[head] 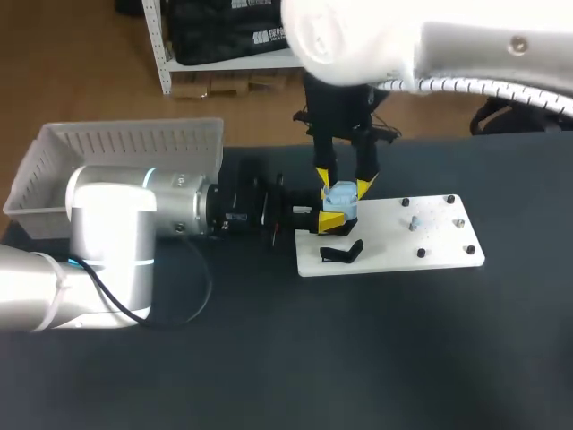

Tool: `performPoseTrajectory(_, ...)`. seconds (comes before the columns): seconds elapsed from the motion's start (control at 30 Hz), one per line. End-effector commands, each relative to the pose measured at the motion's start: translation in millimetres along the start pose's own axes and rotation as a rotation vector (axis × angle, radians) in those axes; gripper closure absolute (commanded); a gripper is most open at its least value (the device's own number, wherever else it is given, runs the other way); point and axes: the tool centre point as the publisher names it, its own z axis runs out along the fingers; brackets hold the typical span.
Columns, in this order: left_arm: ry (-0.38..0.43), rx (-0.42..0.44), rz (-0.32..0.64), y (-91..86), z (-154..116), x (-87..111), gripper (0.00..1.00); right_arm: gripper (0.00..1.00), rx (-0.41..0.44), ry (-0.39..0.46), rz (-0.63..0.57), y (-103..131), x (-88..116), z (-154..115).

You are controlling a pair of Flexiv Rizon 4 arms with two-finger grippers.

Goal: Pick up each earbud case from the left stands, insert the matching earbuds, close the lid, and place the case in the box.

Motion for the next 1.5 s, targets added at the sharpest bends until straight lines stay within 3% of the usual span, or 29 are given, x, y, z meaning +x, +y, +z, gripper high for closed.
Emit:
performPoseTrajectory(0.03,-0.001,-0.007,0.003,-1.4,1,0.3,1.0,0.52,-0.178,0.016,-0.032,-38,4,-13)
performPoseTrajectory(0.17,-0.001,-0.007,0.003,-1.4,1,0.3,1.0,0.5,-0.278,0.019,-0.083,-55,4,-29)
performPoseTrajectory(0.3,-0.001,-0.007,0.003,-1.4,1,0.3,1.0,0.49,-0.312,-0.012,-0.12,-70,-8,-34)
performPoseTrajectory(0.47,-0.001,-0.007,0.003,-1.4,1,0.3,1.0,0.5,-0.291,-0.09,-0.233,-81,-25,-26)
performPoseTrajectory(0.63,-0.001,-0.007,0.003,-1.4,1,0.3,1.0,0.4,-0.257,-0.127,-0.312,-88,-50,-13)
performPoseTrajectory(0.87,-0.001,-0.007,0.003,-1.4,1,0.3,1.0,0.5,-0.249,-0.093,-0.415,-85,-82,12)
performPoseTrajectory(0.97,-0.001,-0.007,0.003,-1.4,1,0.3,1.0,0.42,-0.254,-0.085,-0.443,-80,-99,24)
performPoseTrajectory(1.07,-0.001,-0.007,0.003,-1.4,1,0.3,1.0,0.39,-0.26,-0.081,-0.469,-72,-110,34)
performPoseTrajectory(1.3,-0.001,-0.007,0.003,-1.4,1,0.3,1.0,0.5,-0.244,-0.102,-0.494,-56,-122,66)
performPoseTrajectory(1.5,-0.001,-0.007,0.003,-1.4,1,0.3,1.0,0.53,-0.245,-0.089,-0.504,-55,-125,89)
